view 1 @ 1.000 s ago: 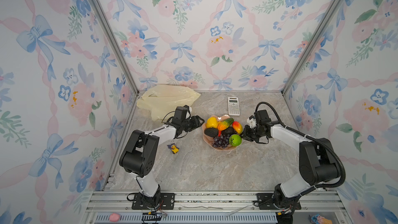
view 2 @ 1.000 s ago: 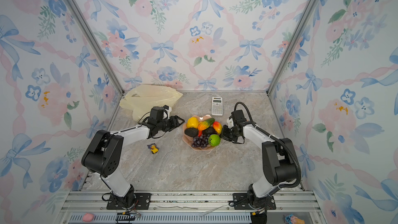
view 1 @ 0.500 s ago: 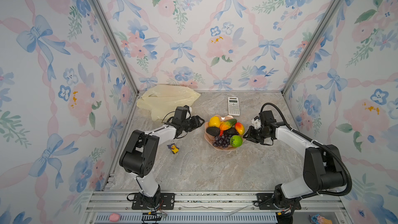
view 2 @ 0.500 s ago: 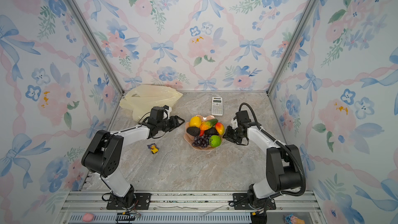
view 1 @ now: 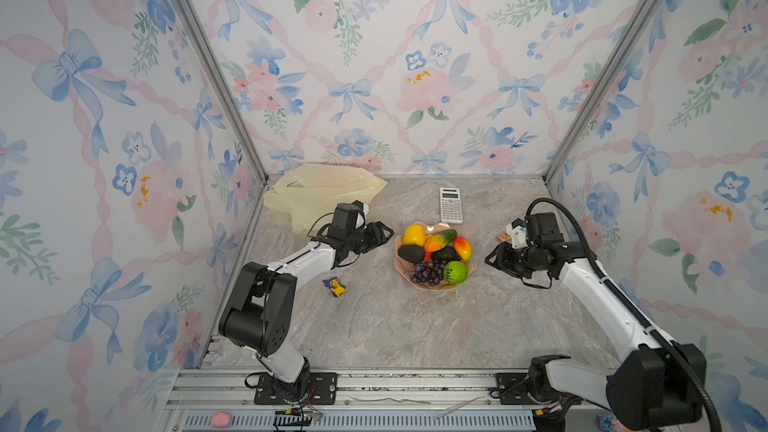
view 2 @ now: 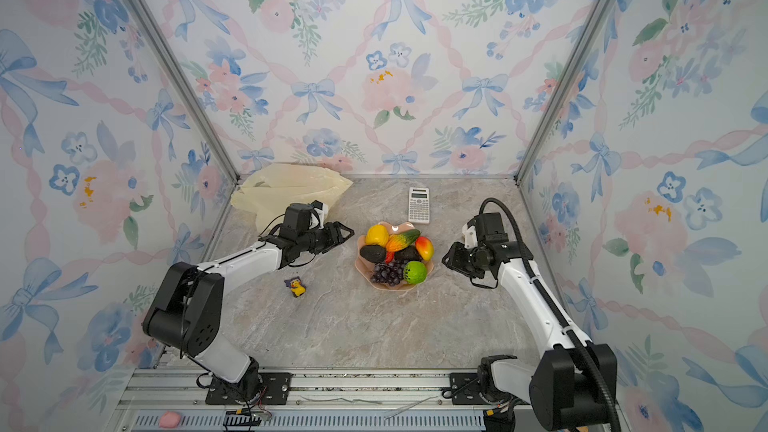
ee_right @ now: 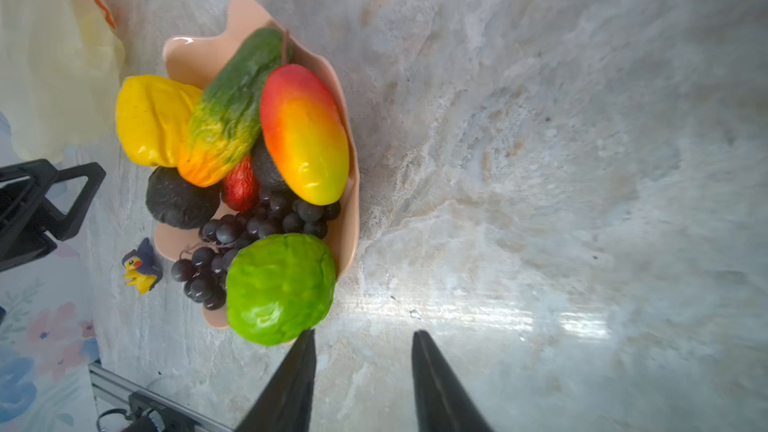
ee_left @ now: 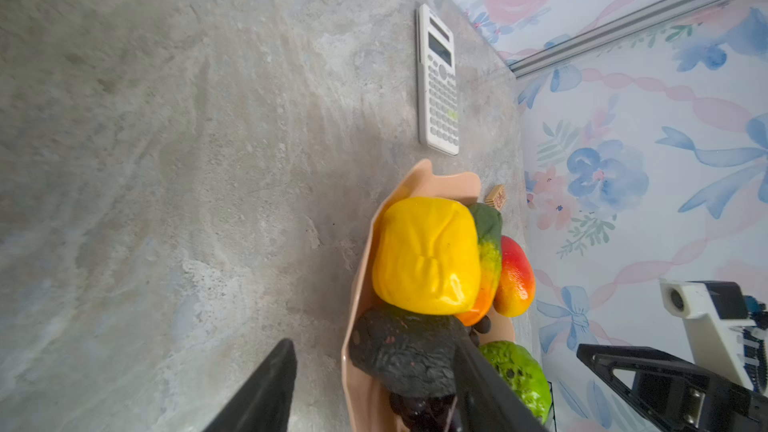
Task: Place the fruits into the plastic bag
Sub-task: 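Release the bowl and move left gripper to the plastic bag while right gripper rises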
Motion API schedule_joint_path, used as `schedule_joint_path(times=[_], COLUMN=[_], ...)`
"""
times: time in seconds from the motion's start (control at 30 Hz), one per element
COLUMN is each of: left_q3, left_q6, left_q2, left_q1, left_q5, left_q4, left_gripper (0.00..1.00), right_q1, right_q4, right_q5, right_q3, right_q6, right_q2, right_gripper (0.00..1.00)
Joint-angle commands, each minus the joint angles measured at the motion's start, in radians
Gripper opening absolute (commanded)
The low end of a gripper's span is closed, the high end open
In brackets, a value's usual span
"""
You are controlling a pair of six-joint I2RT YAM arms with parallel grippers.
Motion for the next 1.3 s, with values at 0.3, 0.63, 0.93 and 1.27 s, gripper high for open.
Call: schedule_joint_path(times=[0.3, 0.63, 0.93, 1.27], left_q3=[-0.018, -0.192, -0.165, 0.042], left_q6=[0.005, -0.267, -0.400, -0.434], left_q2=[-0.405, -0.395, -0.110, 0.220], left_q1=[0.288, 0.645, 0.719, 0.740], left_q5=[-0.076, 0.029, 0.061, 0.049], left_q4=[-0.236, 0.000, 0.260, 0.346], left_gripper=[0.83, 0.98, 0.98, 0.98], right_q1=[0.263, 0.435, 0.506, 0.508], right_q4=[-0.007, 0.153, 0.237, 0.330], right_q5=[0.019, -0.014, -0.062, -0.150], right_q3=[0.208, 0.334, 0.425, 0.567], right_q6=[0.049, 0.084, 0.013, 0.006], right_q2=[-0.069, 0.116, 0.277, 0.535], right_gripper=[0.75, 0.82, 0.94, 0.97])
